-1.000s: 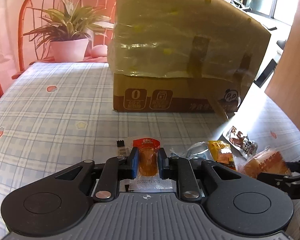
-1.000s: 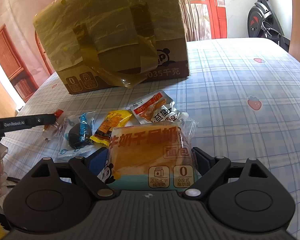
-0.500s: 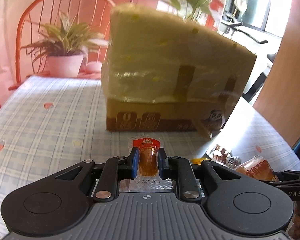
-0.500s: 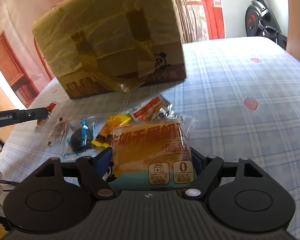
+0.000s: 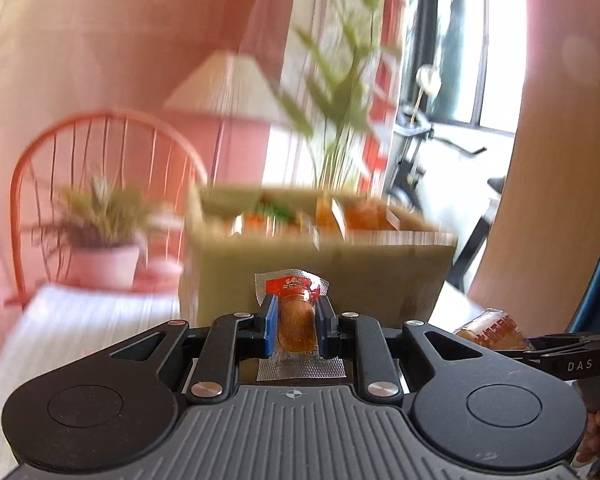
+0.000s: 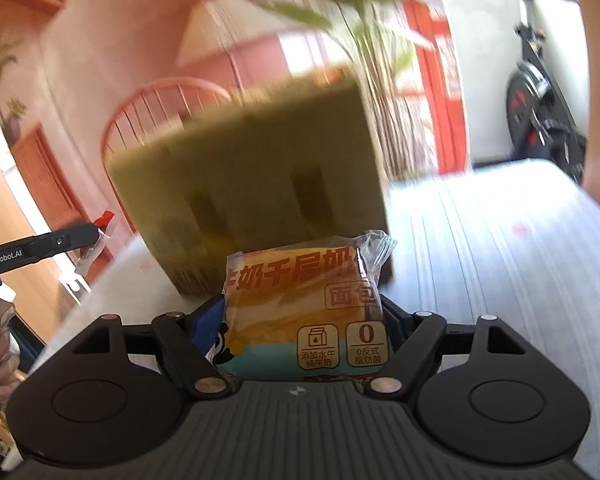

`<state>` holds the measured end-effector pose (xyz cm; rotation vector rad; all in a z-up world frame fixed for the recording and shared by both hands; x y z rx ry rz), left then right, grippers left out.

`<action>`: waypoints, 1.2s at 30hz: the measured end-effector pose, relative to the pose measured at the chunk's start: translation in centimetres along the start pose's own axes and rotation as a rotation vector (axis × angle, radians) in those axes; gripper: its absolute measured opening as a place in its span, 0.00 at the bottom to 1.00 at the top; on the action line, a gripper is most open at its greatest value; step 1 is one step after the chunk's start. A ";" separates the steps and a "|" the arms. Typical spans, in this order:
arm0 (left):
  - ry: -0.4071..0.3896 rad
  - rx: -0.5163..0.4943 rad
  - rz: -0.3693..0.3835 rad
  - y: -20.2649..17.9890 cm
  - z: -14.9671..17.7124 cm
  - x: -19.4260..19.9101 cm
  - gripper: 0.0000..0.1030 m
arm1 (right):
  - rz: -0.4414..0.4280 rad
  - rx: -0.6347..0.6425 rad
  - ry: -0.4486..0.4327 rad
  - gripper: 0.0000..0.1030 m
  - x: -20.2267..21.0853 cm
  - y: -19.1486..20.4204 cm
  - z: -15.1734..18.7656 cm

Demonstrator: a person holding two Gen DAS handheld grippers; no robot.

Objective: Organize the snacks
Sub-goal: 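Carry the orange packet and milk bread bag over the box with both tools, then open both tools to drop the orange packet and milk bread bag into the box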

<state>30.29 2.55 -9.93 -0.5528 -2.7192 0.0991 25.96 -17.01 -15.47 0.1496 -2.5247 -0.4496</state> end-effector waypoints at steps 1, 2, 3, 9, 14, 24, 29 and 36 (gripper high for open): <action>-0.014 0.003 0.006 0.1 -1.1 -0.1 0.20 | -0.010 0.008 -0.022 0.76 0.1 0.4 -1.2; -0.024 0.011 0.014 0.2 -2.0 -0.4 0.20 | -0.021 0.014 -0.044 0.76 0.3 0.7 -2.4; -0.029 0.025 0.028 0.4 -2.9 -0.8 0.20 | -0.033 0.018 -0.066 0.76 0.3 1.1 -3.6; -0.043 0.047 0.058 0.9 -7.1 -3.5 0.20 | -0.059 0.093 -0.168 0.76 -0.3 3.3 -10.0; -0.010 0.057 0.074 1.4 -9.0 -7.5 0.20 | -0.005 0.159 -0.197 0.76 -3.6 3.1 -14.5; 0.145 0.002 0.135 -0.8 -8.1 -15.7 0.20 | 0.064 0.210 -0.078 0.76 -11.7 1.4 -16.8; 0.193 0.029 0.084 0.4 -7.7 -18.4 0.20 | 0.066 0.187 -0.010 0.75 -14.9 1.1 -16.8; 0.239 0.004 0.060 0.8 -7.5 -19.4 0.45 | 0.069 0.217 0.034 0.77 -16.9 1.7 -16.7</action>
Point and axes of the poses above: each gripper's, at about its wrist camera, not at the fingertips, and x roughly against the way its jaws point, y to its left, z to its underside, the point moved 8 cm from there along -x, roughly the way its jaws point, and after that the axes turned 3 degrees about z, right-handed, at the moved point
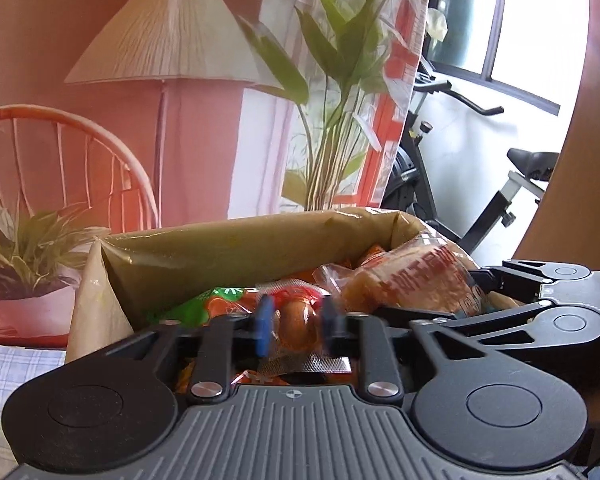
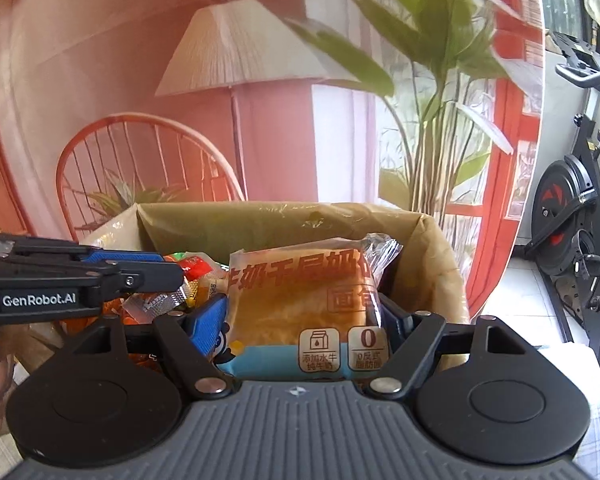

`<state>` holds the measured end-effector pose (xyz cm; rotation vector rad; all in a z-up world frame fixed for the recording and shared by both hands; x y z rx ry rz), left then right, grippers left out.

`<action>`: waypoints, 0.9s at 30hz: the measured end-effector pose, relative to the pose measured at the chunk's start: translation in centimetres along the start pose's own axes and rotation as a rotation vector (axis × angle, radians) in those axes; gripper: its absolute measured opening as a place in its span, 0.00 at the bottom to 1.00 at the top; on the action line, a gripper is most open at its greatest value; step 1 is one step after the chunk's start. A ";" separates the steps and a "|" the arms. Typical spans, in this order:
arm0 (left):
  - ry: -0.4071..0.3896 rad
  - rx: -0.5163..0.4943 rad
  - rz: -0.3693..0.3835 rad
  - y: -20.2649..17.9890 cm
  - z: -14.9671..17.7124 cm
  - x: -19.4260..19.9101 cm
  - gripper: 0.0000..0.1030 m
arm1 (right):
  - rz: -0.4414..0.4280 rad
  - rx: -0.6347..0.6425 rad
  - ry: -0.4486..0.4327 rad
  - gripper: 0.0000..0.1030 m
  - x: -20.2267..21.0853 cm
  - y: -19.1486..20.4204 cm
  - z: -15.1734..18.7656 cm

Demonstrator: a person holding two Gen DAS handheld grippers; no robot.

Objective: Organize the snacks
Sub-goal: 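Open both tools to drop the orange packet and milk bread bag into the box, then move both tools back from the box to the snacks on the table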

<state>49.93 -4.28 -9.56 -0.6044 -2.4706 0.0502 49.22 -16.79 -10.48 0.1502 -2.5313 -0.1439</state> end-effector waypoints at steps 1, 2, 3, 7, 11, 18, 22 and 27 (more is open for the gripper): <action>-0.005 0.002 -0.013 0.2 0.0 0.2 0.58 | -0.009 -0.005 0.008 0.80 0.1 -0.1 0.1; -0.014 0.005 -0.020 0.4 -0.1 0.6 0.64 | -0.010 -0.010 0.015 0.80 0.2 -0.2 0.2; -0.022 0.011 -0.016 0.5 -0.1 0.9 0.65 | -0.003 -0.011 0.020 0.81 0.4 -0.4 0.3; -0.033 0.035 -0.017 0.7 -0.1 2.5 0.65 | 0.012 -0.019 0.012 0.87 1.8 -1.0 1.0; -0.048 0.019 -0.025 0.5 0.1 4.4 0.65 | 0.012 -0.033 -0.021 0.87 3.9 -0.9 1.1; -0.074 0.017 -0.034 0.2 1.1 8.4 0.65 | 0.006 -0.015 -0.093 0.87 8.2 0.3 1.1; -0.081 0.037 -0.038 0.4 2.8 10.9 0.65 | -0.022 -0.009 -0.127 0.87 10.4 1.1 2.2; -0.085 0.065 -0.056 1.2 5.5 13.5 0.65 | -0.042 -0.013 -0.155 0.87 12.3 1.8 4.4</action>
Point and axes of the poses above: each gripper's, at about its wrist camera, not at the fingertips, and x roughly against the way its jaws point, y to its left, z to its underside, the point moved 8 cm from there along -x, roughly the way its jaws point, and after that the axes turned 3 degrees about z, right-handed, at the moved point
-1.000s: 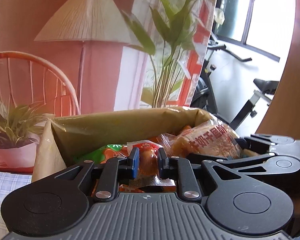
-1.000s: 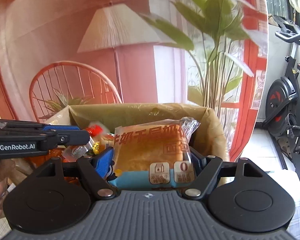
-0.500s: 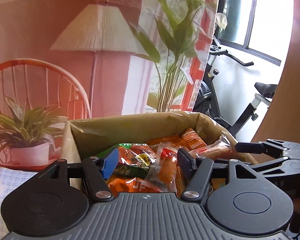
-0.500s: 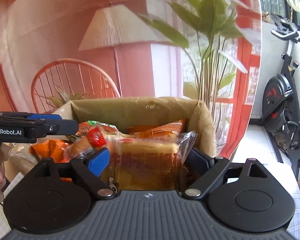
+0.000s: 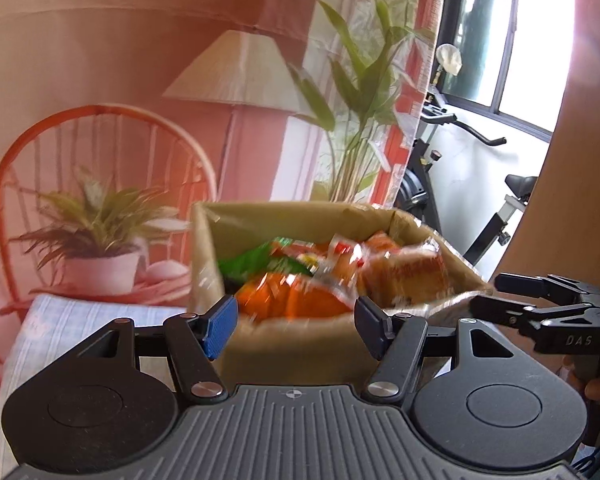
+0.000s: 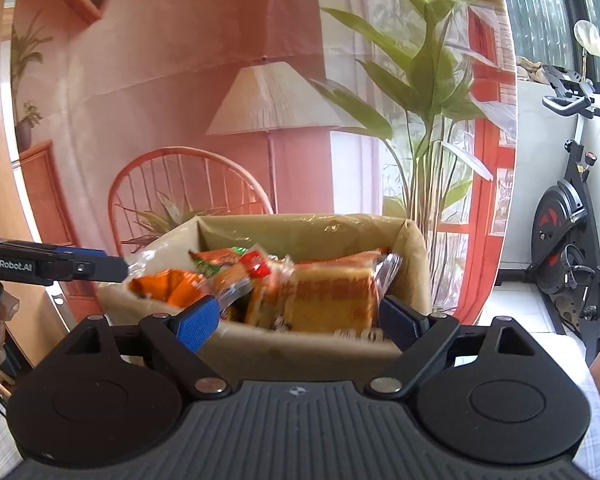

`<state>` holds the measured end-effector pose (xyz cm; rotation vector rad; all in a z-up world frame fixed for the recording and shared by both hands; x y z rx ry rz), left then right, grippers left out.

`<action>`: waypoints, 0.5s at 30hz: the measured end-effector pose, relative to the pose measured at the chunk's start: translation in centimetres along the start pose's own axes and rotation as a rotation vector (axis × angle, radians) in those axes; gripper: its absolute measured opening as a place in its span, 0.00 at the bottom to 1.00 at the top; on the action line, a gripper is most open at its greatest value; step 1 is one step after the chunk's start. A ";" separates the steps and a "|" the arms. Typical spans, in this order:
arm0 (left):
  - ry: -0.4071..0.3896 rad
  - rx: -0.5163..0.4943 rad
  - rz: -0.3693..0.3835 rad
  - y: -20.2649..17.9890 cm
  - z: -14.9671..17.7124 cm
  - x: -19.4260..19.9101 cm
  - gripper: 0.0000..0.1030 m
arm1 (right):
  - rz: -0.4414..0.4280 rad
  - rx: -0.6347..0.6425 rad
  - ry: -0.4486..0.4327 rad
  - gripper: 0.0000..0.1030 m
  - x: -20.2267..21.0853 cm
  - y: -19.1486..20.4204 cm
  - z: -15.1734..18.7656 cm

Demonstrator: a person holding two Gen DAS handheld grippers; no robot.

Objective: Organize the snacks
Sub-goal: 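Move both tools back from the box to the snacks on the table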

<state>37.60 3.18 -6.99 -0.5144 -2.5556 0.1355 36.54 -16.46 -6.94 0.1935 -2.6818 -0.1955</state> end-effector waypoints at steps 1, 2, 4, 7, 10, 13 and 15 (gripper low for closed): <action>-0.001 0.005 -0.004 0.3 0.5 0.4 0.65 | -0.005 -0.009 -0.006 0.87 0.4 0.1 0.5; -0.002 0.012 -0.010 0.6 1.0 0.8 0.65 | -0.008 -0.019 -0.011 0.87 0.8 0.1 1.0; -0.001 0.035 -0.024 1.3 2.2 1.5 0.65 | -0.016 -0.042 -0.021 0.87 1.4 0.0 2.0; 0.010 0.078 -0.042 2.4 4.1 1.9 0.65 | -0.019 -0.076 -0.017 0.87 1.9 -0.2 3.9; 0.037 0.117 -0.059 3.2 6.3 1.6 0.65 | -0.012 -0.090 0.000 0.87 1.8 -0.5 5.8; 0.071 0.151 -0.069 4.0 9.0 1.1 0.64 | -0.001 -0.085 0.027 0.86 1.3 -0.8 8.0; 0.085 0.155 -0.084 4.3 10.6 0.9 0.64 | 0.007 -0.073 0.056 0.86 0.9 -1.0 9.6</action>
Point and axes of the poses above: each gripper's, at about its wrist camera, not at the fingertips, and x roughly against the way its jaws point, y to its left, z to its underside, the point moved 8 cm from there along -x, roughly the way its jaws point, and after that the axes turned 3 degrees about z, right-handed, at the moved point
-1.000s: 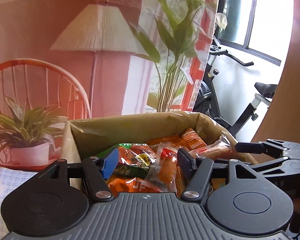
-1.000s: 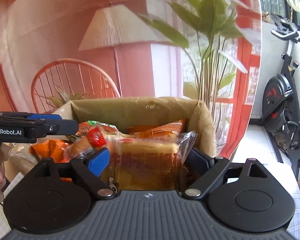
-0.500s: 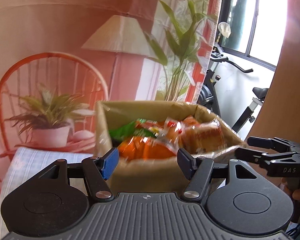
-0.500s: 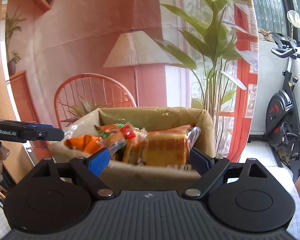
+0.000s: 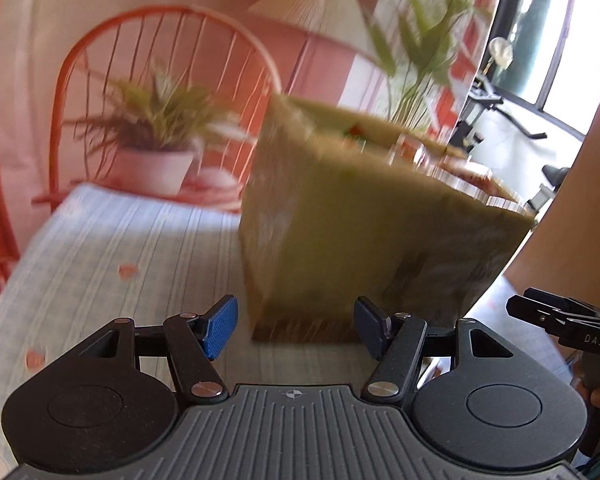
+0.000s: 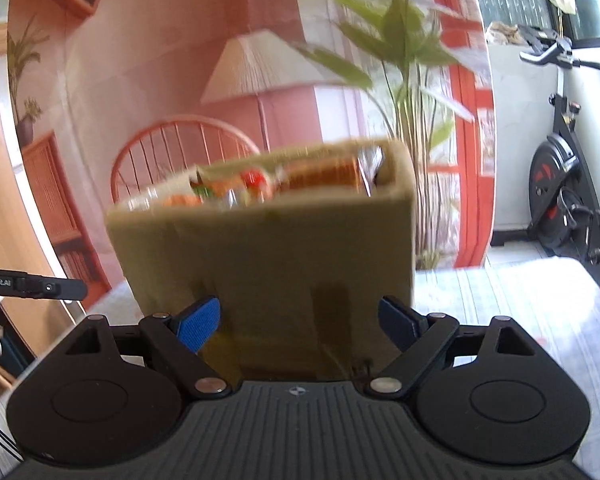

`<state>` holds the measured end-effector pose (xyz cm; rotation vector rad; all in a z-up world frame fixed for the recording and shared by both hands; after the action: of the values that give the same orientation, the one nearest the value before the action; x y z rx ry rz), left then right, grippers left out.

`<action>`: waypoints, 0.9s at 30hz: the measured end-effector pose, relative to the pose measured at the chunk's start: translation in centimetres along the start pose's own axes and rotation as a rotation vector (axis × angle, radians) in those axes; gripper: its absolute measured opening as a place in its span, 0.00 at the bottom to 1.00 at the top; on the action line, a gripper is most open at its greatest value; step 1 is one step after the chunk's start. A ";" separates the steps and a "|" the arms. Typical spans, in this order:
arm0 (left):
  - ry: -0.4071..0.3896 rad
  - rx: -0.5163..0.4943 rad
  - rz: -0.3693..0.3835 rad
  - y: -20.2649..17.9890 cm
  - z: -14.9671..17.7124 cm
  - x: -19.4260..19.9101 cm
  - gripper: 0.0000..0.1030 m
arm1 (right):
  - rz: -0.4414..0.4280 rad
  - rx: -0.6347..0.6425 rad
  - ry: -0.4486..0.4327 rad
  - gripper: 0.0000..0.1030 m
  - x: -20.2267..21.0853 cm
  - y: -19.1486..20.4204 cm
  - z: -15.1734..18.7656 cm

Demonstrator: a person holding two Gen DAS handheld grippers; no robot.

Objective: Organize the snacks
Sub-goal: 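Move both tools back from the box to the snacks on the table, then close the left tool on the clear cracker packet while the right tool closes on the silver pouch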

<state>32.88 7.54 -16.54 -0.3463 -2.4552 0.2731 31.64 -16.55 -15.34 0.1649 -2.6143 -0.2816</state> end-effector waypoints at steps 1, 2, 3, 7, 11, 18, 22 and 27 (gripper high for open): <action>0.004 -0.002 -0.020 0.3 0.7 -0.2 0.64 | 0.010 0.009 0.012 0.85 -0.2 -0.2 0.9; 0.011 0.000 -0.040 0.7 1.5 -0.4 0.64 | 0.020 0.019 0.027 0.83 -0.5 -0.4 1.9; 0.020 0.007 -0.051 1.0 2.2 -0.6 0.64 | 0.026 0.028 0.046 0.82 -0.8 -0.6 2.9; 0.052 0.052 -0.070 2.0 4.5 -1.5 0.64 | 0.036 0.082 0.129 0.75 -2.1 -1.2 7.3; 0.098 0.083 -0.073 2.5 6.1 -2.4 0.64 | 0.033 0.142 0.163 0.73 -3.2 -1.1 10.4; 0.129 0.088 -0.078 2.4 7.1 -3.1 0.64 | 0.045 0.197 0.194 0.73 -5.0 -1.0 12.7; 0.145 0.076 -0.088 2.1 7.7 -3.3 0.64 | 0.040 0.209 0.211 0.73 -5.4 -1.3 13.2; 0.174 0.068 -0.085 1.6 8.5 -3.8 0.64 | 0.037 0.210 0.211 0.73 -5.4 -1.2 13.3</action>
<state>30.78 6.97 -25.78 -0.2263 -2.2772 0.2774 29.87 -14.57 -29.46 0.2062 -2.4294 0.0231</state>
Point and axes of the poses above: each gripper's, at about its wrist camera, not at the fingertips, and x roughly against the way its jaws point, y to its left, z to its underside, the point moved 8 cm from there along -x, roughly the way its jaws point, and after that the axes turned 3 degrees about z, right-handed, at the moved point
